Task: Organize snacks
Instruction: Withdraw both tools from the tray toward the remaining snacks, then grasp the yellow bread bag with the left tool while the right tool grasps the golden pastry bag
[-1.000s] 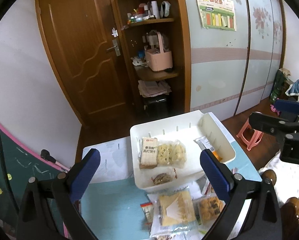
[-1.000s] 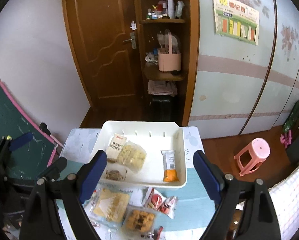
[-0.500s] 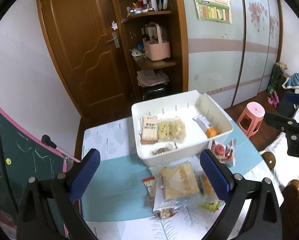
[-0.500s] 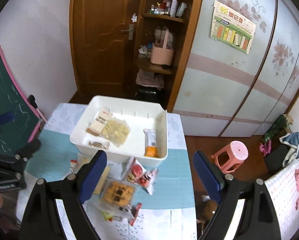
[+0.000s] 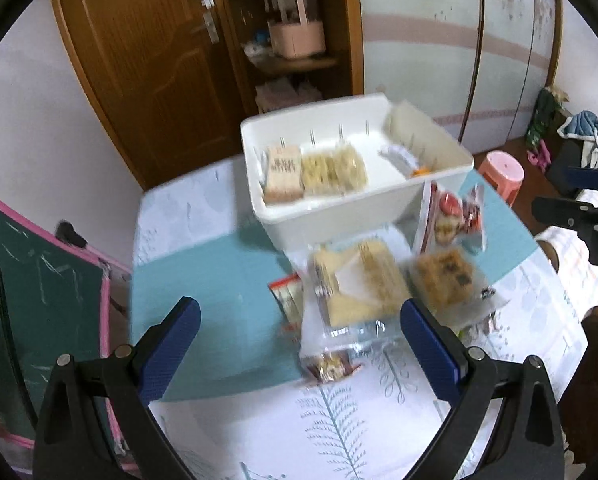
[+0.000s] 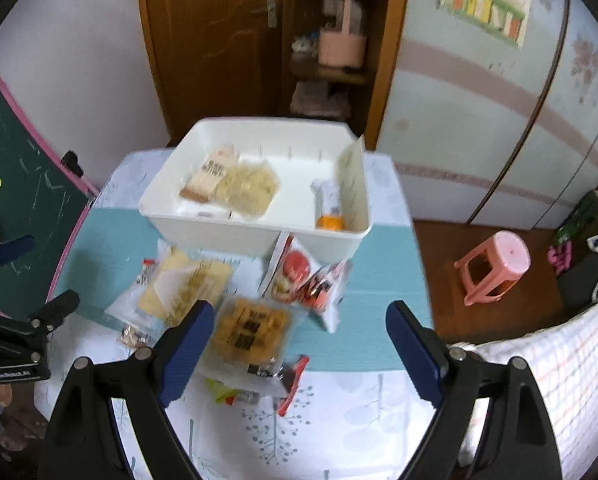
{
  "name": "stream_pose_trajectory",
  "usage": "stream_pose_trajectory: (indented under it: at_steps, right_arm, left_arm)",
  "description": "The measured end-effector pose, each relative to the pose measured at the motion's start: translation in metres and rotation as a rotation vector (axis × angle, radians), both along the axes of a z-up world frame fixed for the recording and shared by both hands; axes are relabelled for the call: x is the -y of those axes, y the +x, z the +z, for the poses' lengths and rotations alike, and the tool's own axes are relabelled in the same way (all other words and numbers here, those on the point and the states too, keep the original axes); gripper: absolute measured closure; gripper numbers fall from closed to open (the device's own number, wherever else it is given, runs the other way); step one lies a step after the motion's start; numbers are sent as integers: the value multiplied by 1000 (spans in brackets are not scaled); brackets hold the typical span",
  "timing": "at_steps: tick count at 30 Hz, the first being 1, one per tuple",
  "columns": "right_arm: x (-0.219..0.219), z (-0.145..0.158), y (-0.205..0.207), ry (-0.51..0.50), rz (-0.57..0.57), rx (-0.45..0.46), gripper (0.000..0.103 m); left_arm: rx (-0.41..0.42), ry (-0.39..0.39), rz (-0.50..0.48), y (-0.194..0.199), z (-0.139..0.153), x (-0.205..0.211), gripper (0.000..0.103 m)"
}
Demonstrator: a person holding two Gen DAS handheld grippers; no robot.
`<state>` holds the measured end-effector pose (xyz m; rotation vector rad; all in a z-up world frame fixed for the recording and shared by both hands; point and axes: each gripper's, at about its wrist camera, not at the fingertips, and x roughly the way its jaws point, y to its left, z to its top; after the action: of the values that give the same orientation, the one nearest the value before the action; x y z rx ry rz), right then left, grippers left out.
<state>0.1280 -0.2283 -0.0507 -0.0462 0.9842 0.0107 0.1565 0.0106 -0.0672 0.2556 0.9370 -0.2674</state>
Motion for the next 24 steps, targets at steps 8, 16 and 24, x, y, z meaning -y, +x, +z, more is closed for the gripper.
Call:
stream_pose_trajectory:
  at_steps: [8,16,24]
  right_arm:
    - [0,-61,17,104,9,-152,15]
    - [6,-122,47,234,-43,-300,15]
    - [3,-157,68,419,-72,-388,15]
  left_arm:
    - [-148,-42,29,26,-54,5,3]
    - [-265,-97,57,59,-94,20,3]
    - [-313,-96,34,77,-117,28,3]
